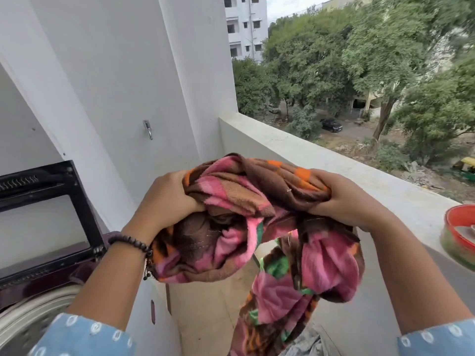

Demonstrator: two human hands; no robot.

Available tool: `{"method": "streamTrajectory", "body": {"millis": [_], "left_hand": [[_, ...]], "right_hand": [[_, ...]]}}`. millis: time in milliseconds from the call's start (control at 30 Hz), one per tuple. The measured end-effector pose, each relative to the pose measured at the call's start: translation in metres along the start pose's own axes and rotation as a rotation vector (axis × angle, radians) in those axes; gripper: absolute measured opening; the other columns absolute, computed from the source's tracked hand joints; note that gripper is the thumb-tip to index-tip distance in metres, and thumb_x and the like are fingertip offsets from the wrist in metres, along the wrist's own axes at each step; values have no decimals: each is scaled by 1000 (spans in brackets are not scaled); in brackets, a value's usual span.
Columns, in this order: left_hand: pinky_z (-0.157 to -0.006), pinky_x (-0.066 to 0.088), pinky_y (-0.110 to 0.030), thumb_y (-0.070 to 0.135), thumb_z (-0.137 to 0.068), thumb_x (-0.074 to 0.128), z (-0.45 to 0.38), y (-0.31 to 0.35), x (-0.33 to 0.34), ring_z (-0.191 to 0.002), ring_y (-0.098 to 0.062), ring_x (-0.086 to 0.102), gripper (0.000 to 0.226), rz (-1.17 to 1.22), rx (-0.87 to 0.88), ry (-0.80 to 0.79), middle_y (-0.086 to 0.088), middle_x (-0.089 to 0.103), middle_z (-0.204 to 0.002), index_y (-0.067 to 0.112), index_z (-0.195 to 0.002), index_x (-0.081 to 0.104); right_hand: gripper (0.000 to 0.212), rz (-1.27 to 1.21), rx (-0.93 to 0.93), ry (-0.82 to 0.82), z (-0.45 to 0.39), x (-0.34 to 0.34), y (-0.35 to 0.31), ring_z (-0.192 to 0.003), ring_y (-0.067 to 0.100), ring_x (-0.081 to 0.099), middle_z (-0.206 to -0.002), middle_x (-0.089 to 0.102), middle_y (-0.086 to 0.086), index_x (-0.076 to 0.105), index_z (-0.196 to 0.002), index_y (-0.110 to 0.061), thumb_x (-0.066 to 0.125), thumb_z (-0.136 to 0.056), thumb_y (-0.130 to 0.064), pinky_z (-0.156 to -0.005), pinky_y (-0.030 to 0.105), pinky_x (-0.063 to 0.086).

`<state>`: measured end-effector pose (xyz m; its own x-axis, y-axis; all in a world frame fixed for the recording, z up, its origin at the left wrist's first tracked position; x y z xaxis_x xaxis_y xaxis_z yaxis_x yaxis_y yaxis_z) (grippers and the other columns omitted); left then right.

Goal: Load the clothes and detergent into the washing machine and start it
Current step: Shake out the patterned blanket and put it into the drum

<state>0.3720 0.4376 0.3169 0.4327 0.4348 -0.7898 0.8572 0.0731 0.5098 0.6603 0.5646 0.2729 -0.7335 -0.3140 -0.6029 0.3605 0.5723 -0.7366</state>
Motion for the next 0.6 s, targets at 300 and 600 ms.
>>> {"method": "streamTrajectory", "body": {"millis": [300, 600], "left_hand": [[-93, 54, -47, 36, -54, 78, -8, 12, 16, -102, -20, 68, 56, 573, -84, 356, 4, 73, -103, 26, -107, 66], [-93, 54, -56, 4, -66, 77, -22, 18, 5, -107, -34, 67, 50, 999, -91, 516, -14, 71, -113, 10, -114, 66]], "right_hand": [[70, 346, -179, 618, 2, 23, -54, -93, 28, 53, -109, 55, 6, 50, -132, -18, 70, -65, -9, -69, 33, 41], [105, -743, -79, 137, 22, 63, -24, -123, 8, 57, -135, 58, -7, 28, -149, -35, 87, -62, -45, -95, 25, 49]]}}
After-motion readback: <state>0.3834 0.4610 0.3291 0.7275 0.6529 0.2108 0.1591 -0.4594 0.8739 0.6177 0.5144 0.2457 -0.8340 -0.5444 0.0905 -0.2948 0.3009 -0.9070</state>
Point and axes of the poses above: each hand's wrist, its own z-axis away from the middle knuckle, its own x-axis out of the palm, y = z × x, the point moved 2 cm from there along -z, towards the middle knuckle
